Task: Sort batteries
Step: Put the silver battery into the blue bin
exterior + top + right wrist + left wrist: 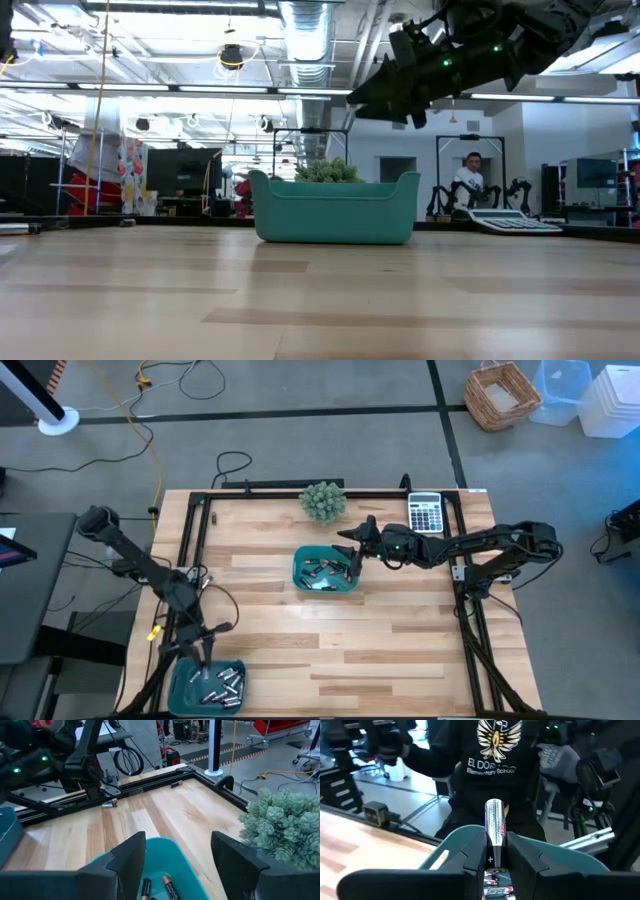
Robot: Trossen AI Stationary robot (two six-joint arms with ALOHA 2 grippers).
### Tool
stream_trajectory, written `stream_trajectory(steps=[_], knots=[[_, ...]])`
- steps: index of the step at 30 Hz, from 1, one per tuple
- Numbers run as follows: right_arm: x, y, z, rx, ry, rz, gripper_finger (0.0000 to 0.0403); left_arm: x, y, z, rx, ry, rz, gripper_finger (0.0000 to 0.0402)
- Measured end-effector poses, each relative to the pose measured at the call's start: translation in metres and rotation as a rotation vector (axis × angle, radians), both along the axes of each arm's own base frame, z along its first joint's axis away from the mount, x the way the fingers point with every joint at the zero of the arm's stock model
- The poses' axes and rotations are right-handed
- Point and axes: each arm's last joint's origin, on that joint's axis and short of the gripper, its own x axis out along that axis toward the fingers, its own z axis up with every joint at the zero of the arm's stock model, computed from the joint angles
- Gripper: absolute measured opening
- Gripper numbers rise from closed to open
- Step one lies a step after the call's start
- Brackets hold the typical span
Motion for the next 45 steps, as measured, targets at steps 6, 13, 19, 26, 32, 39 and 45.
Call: stream_trajectory(steps=[6,13,19,26,32,39,45], knots=[[0.000,0.001,0.000,0.033,-0.007,-0.004,0.0240,0.001,-0.011,-0.012,0.067,0.018,-0.062,0.0057],[0.001,0.007,0.000,0.034,-0.008,-0.009,0.0240,-0.001,-0.020,-0.016,0.084,-0.016,-0.142,0.0057],[0.001,0.008,0.000,0.030,-0.009,-0.021,0.0240,-0.001,-0.022,-0.016,0.075,-0.002,-0.145,0.0060],[0.001,0.008,0.000,0.029,-0.008,-0.025,0.0240,0.000,-0.023,-0.010,0.027,-0.038,-0.129,0.0106],[0.001,0.008,0.000,0.028,-0.007,-0.024,0.0240,0.001,-0.023,-0.008,0.012,-0.042,-0.105,0.0149],[0.001,0.008,0.000,0.028,-0.007,-0.024,0.0240,0.005,-0.022,-0.006,0.015,-0.086,0.032,0.0166],[0.001,0.008,-0.001,0.029,0.005,-0.025,0.0240,0.013,-0.012,0.002,-0.009,-0.121,0.365,0.0166]])
